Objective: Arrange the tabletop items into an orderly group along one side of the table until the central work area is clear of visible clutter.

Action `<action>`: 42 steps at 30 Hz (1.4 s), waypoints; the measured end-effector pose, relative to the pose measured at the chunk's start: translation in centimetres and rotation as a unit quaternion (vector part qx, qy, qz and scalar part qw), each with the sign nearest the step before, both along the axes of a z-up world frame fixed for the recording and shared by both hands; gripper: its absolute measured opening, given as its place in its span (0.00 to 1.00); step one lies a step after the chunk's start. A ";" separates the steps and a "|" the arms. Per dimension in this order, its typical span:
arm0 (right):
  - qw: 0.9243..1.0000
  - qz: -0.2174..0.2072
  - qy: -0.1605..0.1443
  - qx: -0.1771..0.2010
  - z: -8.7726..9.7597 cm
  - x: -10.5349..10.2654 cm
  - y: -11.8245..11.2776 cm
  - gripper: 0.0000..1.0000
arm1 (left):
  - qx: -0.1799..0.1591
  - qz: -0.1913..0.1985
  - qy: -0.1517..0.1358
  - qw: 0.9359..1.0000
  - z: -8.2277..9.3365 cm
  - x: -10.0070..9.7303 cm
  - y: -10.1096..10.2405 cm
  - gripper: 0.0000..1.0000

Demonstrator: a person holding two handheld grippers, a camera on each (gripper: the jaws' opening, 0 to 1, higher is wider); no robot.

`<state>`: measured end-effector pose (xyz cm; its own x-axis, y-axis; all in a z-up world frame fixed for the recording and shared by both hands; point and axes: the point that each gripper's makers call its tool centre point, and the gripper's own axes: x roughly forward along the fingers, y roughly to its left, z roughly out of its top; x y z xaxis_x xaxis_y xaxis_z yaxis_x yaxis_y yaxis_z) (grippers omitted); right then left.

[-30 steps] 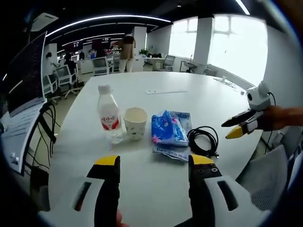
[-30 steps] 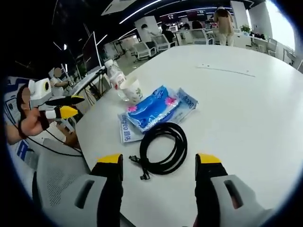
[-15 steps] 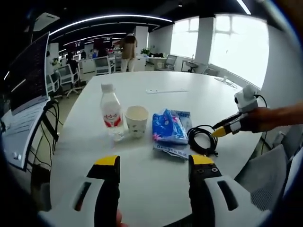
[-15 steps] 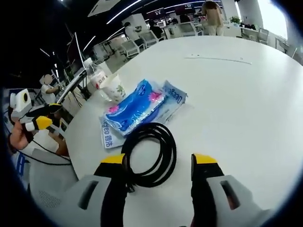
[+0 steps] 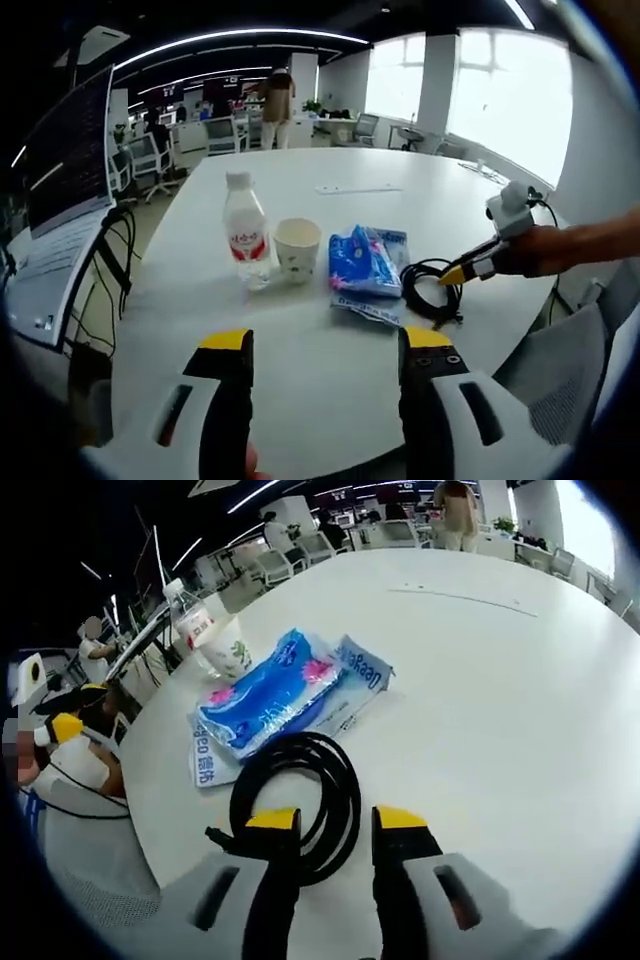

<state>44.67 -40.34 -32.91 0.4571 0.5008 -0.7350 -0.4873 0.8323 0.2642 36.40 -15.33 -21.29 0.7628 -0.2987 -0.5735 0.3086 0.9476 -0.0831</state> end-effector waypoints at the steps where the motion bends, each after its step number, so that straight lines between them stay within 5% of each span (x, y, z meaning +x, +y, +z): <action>1: 1.000 -0.005 0.001 -0.002 -0.2 0.0 -0.2 0.17 | 0.000 0.000 0.001 1.000 -0.1 0.0 0.0 0.58; 13: 1.000 -0.011 -0.001 0.004 -0.1 0.2 -0.6 0.07 | 0.002 0.002 -0.001 1.000 0.2 0.5 0.0 0.57; 18: 0.999 -0.031 0.000 0.037 0.7 0.2 -0.7 0.00 | 0.003 -0.001 0.000 1.000 0.1 0.7 -0.2 0.57; 21: 1.000 -0.004 -0.006 0.021 0.9 -0.2 -0.5 0.00 | 0.002 -0.002 -0.002 1.000 0.2 0.8 -0.4 0.57; 42: 0.998 -0.015 -0.036 0.046 4.4 0.0 -2.8 0.00 | -0.002 -0.012 -0.008 1.000 0.6 1.4 -1.4 0.57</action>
<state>44.64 -43.16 -28.56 0.5233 0.5490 -0.6518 -0.4822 0.8214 0.3048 37.81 -16.72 -20.67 0.7647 -0.3192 -0.5598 0.3323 0.9396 -0.0819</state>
